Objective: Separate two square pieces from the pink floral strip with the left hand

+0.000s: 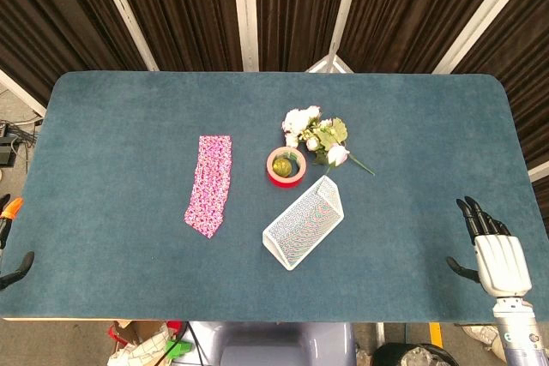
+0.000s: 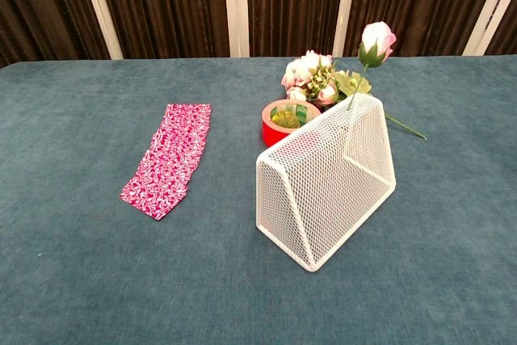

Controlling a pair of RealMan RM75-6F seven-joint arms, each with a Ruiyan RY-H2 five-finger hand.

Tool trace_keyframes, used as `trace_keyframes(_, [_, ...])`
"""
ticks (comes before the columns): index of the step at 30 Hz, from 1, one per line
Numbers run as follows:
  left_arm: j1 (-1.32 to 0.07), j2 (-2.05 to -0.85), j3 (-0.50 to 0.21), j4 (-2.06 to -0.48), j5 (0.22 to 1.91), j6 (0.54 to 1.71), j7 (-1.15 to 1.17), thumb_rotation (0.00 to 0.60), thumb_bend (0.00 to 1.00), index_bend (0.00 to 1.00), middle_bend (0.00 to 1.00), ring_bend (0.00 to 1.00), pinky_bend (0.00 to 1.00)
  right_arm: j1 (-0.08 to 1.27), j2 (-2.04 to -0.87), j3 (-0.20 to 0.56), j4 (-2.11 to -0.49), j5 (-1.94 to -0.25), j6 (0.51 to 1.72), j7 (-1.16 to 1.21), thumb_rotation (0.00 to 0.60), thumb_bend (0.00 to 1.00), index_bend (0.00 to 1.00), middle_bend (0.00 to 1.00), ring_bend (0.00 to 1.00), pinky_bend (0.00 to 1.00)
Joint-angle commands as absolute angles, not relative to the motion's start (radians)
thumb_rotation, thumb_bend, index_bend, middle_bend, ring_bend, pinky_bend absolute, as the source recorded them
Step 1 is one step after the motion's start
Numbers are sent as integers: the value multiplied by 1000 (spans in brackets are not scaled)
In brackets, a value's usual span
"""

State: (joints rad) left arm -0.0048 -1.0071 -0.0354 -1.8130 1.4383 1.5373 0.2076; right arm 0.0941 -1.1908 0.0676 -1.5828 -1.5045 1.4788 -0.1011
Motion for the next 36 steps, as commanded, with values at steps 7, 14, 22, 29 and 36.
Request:
trace_keyframes(7, [-8, -1010, -29, -1814, 1449, 1531, 218, 600, 461, 72, 0, 0, 169, 91, -1190, 64, -1579, -1510, 1483, -103, 600, 181, 0, 94, 225, 300])
trace_keyframes(14, [-19, -1018, -34, -1806, 1441, 1515, 220, 600, 461, 61, 0, 0, 169, 96, -1191, 63, -1581, -1505, 1471, -110, 600, 181, 0, 94, 225, 300])
trace_keyframes(22, [-50, -1040, -35, -1751, 1463, 1477, 187, 600, 465, 61, 0, 35, 201, 90, -1183, 61, -1587, -1511, 1481, -96, 600, 182, 0, 94, 228, 300])
trace_keyframes(29, [-82, -1038, -24, -1735, 1496, 1425, 110, 600, 465, 61, 6, 38, 210, 90, -1178, 67, -1580, -1494, 1473, -70, 600, 180, 0, 95, 230, 300])
trace_keyframes(36, [-155, -999, -41, -1776, 1478, 1315, 96, 600, 472, 61, 104, 98, 264, 92, -1178, 66, -1580, -1498, 1470, -65, 600, 181, 0, 94, 231, 300])
